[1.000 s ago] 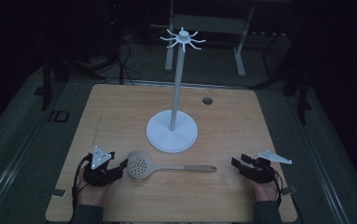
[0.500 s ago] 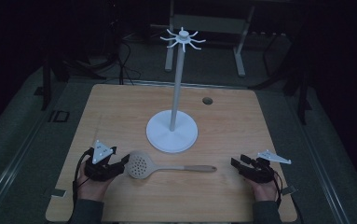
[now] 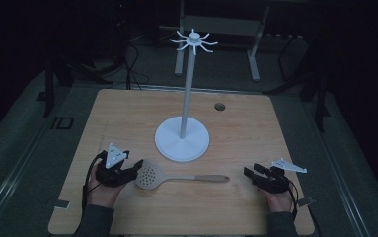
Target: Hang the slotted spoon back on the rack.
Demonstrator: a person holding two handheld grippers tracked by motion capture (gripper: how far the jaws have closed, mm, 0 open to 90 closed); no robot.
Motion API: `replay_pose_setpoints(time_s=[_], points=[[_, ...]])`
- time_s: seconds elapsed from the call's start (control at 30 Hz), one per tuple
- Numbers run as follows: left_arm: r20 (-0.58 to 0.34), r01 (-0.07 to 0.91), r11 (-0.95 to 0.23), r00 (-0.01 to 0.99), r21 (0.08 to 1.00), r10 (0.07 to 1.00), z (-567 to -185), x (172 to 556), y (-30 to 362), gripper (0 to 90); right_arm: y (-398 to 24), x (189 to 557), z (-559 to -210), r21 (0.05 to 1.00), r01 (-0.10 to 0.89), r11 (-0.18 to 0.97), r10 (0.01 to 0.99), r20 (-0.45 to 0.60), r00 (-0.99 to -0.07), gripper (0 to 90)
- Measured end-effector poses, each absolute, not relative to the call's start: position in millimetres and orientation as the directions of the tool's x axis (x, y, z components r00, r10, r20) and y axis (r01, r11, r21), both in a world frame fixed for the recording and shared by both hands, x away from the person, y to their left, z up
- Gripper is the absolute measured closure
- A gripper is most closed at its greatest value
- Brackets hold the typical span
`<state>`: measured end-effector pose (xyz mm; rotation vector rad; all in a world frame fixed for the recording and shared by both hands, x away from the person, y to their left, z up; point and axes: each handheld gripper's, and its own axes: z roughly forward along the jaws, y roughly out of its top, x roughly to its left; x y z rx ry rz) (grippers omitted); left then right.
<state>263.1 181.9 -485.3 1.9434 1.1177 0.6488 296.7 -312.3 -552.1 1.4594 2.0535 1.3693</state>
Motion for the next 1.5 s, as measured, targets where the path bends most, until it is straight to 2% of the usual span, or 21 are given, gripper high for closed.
replay_pose_setpoints(time_s=[0.23,0.47,0.77,1.5], points=[[0.055,0.466,-0.328,0.507,0.822,0.860,-478.0,270.8,175.8,41.6,-315.1,296.0,-551.1,0.812,0.582,0.040,0.853,0.276,-0.443,43.8],[0.054,0.459,-0.372,0.569,0.807,0.821,-472.6,278.6,166.0,43.0,-315.3,293.4,-546.8,0.828,0.558,0.052,0.876,0.231,-0.424,50.2],[0.063,0.446,-0.416,0.619,0.792,0.783,-465.9,290.0,150.8,44.8,-314.0,292.2,-544.8,0.841,0.536,0.070,0.885,0.196,-0.422,51.8],[0.088,0.345,-0.595,0.811,0.726,0.579,-465.2,319.7,106.3,50.9,-316.3,287.6,-541.0,0.850,0.521,0.078,0.883,0.184,-0.431,51.5]])
